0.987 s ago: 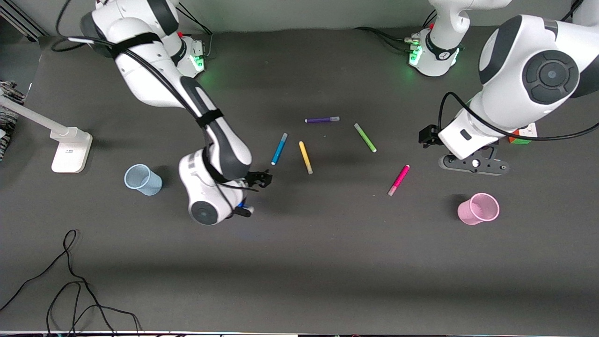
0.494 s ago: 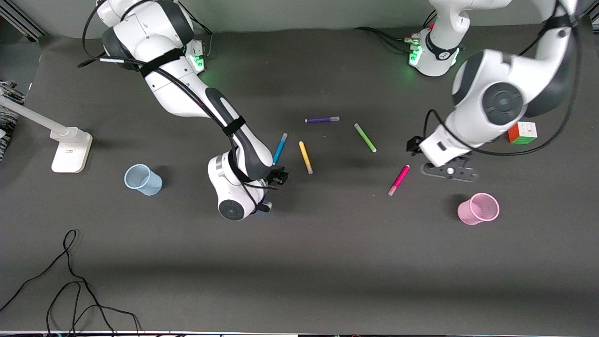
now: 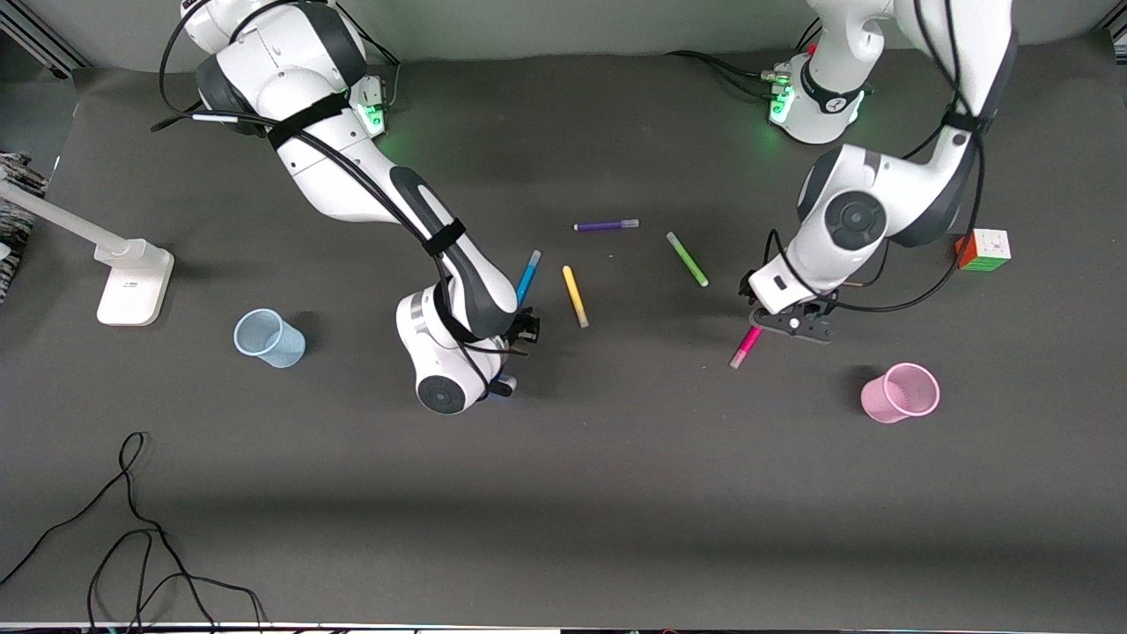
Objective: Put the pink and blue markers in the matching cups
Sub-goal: 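Lower the right gripper onto the blue marker while the left gripper lowers onto pink, then grasp the blue marker with the right gripper while the left gripper lifts pink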
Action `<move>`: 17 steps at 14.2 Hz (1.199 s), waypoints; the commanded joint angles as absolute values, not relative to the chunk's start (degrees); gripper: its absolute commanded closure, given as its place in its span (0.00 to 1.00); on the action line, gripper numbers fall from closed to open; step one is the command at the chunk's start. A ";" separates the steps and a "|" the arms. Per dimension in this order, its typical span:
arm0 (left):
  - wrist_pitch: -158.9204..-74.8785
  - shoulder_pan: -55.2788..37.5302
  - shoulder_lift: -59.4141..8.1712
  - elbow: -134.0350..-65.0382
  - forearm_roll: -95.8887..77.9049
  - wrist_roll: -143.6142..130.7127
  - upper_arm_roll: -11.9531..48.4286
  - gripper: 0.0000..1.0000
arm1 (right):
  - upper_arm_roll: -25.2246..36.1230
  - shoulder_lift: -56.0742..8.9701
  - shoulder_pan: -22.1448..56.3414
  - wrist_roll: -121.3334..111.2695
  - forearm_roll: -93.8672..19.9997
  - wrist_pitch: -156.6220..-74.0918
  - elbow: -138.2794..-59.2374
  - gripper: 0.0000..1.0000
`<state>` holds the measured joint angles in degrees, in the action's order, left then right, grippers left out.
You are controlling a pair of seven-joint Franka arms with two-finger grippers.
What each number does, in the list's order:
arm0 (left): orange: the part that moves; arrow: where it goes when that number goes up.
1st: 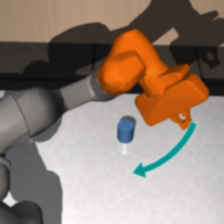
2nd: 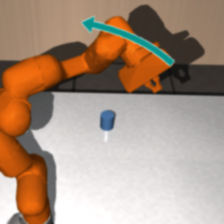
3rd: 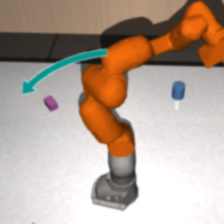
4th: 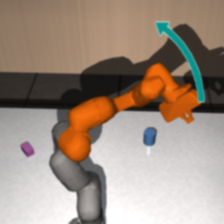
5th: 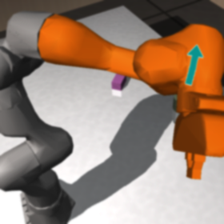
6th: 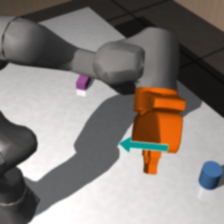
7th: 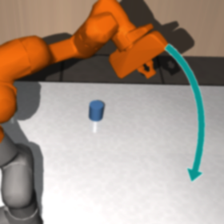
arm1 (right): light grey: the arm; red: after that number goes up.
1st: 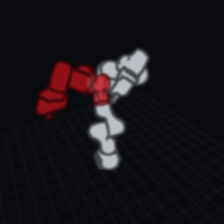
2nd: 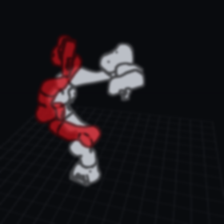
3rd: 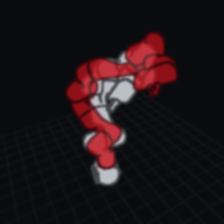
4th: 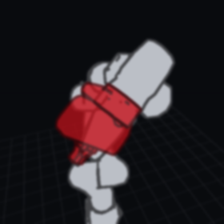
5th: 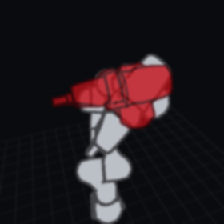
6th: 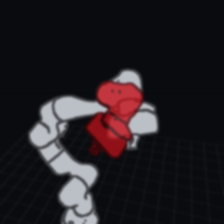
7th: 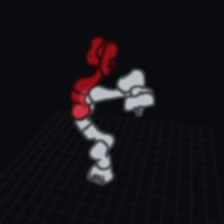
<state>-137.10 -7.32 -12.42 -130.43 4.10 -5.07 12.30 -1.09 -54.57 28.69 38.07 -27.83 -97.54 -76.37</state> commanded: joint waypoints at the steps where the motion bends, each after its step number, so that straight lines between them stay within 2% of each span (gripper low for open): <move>1: -138.69 -7.65 -15.46 -130.08 5.10 -3.25 12.04 0.05 | -1.14 -55.11 28.83 38.76 -28.83 -95.89 -75.15 1.00; 4: -140.00 -8.00 -17.74 -129.90 5.10 -3.16 12.04 0.06 | -1.14 -55.11 29.44 38.76 -28.83 -95.89 -75.15 1.00; 8: -147.12 -8.26 -23.20 -129.90 5.19 -3.25 11.95 0.08 | -0.97 -54.06 28.92 38.58 -28.65 -92.47 -74.88 1.00; 10: -147.04 -8.17 -23.38 -129.90 5.19 -3.34 11.95 0.17 | -0.53 -51.96 27.61 38.41 -28.39 -90.45 -74.62 1.00; 12: -146.43 -8.17 -23.12 -129.90 5.27 -3.60 11.95 0.32 | -0.61 -50.19 25.58 38.23 -28.39 -89.91 -74.53 1.00; 13: -145.99 -8.09 -22.85 -129.90 5.27 -3.78 11.95 0.43 | -0.62 -50.19 25.58 38.23 -28.39 -89.91 -74.53 1.00; 14: -144.86 -8.00 -22.59 -129.82 5.19 -3.87 11.95 0.57 | -0.70 -50.36 25.58 37.71 -28.30 -89.91 -74.71 0.95; 15: -143.54 -8.00 -22.24 -129.55 5.19 -4.04 11.95 0.71 | -0.79 -50.71 25.92 36.40 -28.39 -89.91 -74.97 0.33; 16: -142.48 -7.91 -22.06 -129.29 5.19 -4.13 11.95 0.84 | -0.97 -51.06 26.19 36.21 -28.48 -89.91 -75.06 0.23; 17: -141.86 -7.91 -22.06 -128.77 5.19 -4.13 11.95 0.96 | -1.05 -51.41 26.71 36.30 -28.82 -89.91 -75.15 0.23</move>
<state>-144.30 -7.56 -22.90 -129.36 4.60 -3.43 12.10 -0.94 -50.96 25.33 37.32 -27.87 -89.93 -74.45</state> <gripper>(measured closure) 0.617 0.899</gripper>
